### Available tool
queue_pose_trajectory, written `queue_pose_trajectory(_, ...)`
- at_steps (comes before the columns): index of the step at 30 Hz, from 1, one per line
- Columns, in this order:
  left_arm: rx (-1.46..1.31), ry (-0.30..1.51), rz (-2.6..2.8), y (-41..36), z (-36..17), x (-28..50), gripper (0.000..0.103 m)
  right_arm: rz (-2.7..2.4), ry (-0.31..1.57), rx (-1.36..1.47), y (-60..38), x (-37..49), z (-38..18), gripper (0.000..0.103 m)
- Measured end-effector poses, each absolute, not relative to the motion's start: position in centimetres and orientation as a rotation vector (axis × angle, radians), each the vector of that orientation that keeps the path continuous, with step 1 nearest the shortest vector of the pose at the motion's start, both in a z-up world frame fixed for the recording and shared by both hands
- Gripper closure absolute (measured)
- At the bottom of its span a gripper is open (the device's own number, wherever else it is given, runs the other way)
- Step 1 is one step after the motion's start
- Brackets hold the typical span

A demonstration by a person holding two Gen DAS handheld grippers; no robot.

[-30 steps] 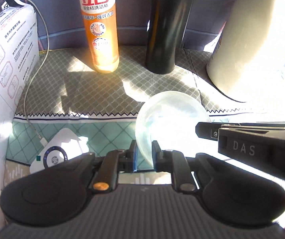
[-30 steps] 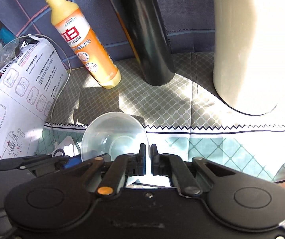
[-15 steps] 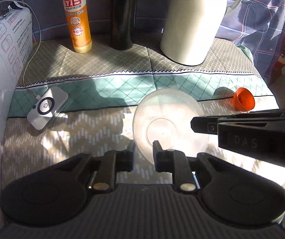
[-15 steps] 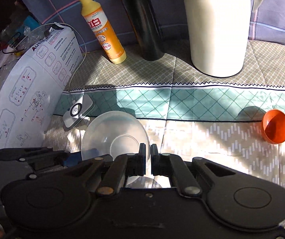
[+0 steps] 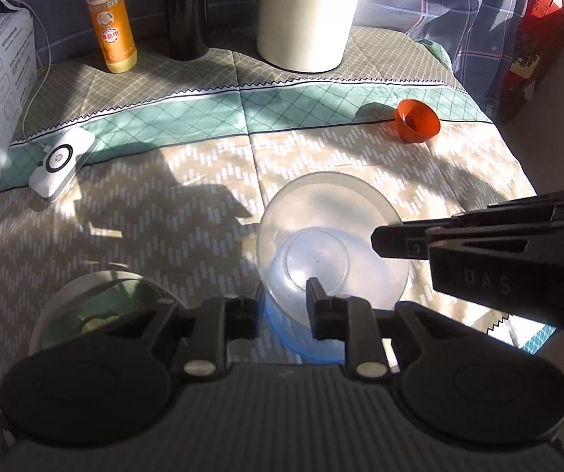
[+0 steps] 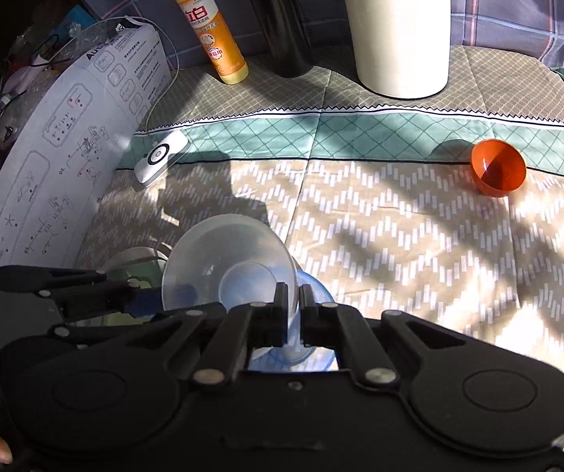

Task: Organize plates and bowls
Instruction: 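Grip the clear bowl rim with both grippers and carry it to the blue bowl, then lower the clear bowl into the blue bowl and open both grippers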

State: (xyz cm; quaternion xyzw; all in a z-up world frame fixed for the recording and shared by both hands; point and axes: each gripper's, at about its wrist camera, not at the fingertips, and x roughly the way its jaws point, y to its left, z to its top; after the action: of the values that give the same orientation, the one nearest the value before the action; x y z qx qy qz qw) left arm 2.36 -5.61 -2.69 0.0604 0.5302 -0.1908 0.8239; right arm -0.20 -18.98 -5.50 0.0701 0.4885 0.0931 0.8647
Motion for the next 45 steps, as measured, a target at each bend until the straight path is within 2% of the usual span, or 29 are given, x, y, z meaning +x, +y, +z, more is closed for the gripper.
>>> queue_pose_trajectory(13, 0.175, 1.167, -0.435, -7.2, -4.3, 1.3, 0.078, 0.181, 1.077, 0.144, -20.2, -1.5, -7.2, 0.097)
queue_pose_trajectory(16, 0.180, 1.158, -0.440, -7.4, -4.3, 1.3, 0.068, 0.183, 1.082, 0.144, -20.0, -1.4, -7.2, 0.094)
queue_pose_trajectory(17, 0.181, 1.150, -0.438, -7.4, -4.2, 1.2, 0.059, 0.182, 1.082, 0.141, -20.0, -1.4, -7.3, 0.094)
queue_pose_trajectory(18, 0.185, 1.137, -0.434, -7.4, -4.0, 1.2, 0.048, 0.182, 1.082, 0.136, -20.0, -1.4, -7.3, 0.091)
queue_pose_trajectory(19, 0.192, 1.125, -0.431, -7.4, -3.9, 1.1, 0.045, 0.179, 1.078, 0.133, -20.0, -1.4, -7.3, 0.088)
queue_pose_trajectory(22, 0.208, 1.093, -0.426, -7.5, -3.4, 0.8, 0.041, 0.159, 1.055, 0.127, -20.2, -1.4, -7.0, 0.068)
queue_pose_trajectory(24, 0.193, 1.083, -0.437, -7.4, -3.2, 0.7, 0.029, 0.153, 1.040, 0.131, -20.5, -1.4, -6.8, 0.041)
queue_pose_trajectory(27, 0.191, 1.064, -0.430, -7.3, -3.1, 0.7, 0.019, 0.140, 1.014, 0.125, -20.7, -1.6, -6.4, 0.027)
queue_pose_trajectory(33, 0.196, 1.049, -0.422, -7.1, -3.0, 0.6, 0.004, 0.129, 0.998, 0.137, -20.9, -1.8, -6.3, 0.014)
queue_pose_trajectory(45, 0.189, 1.032, -0.412, -7.6, -2.8, 1.7, 0.000, 0.111, 0.977, 0.213, -22.6, -1.9, -6.3, 0.004)
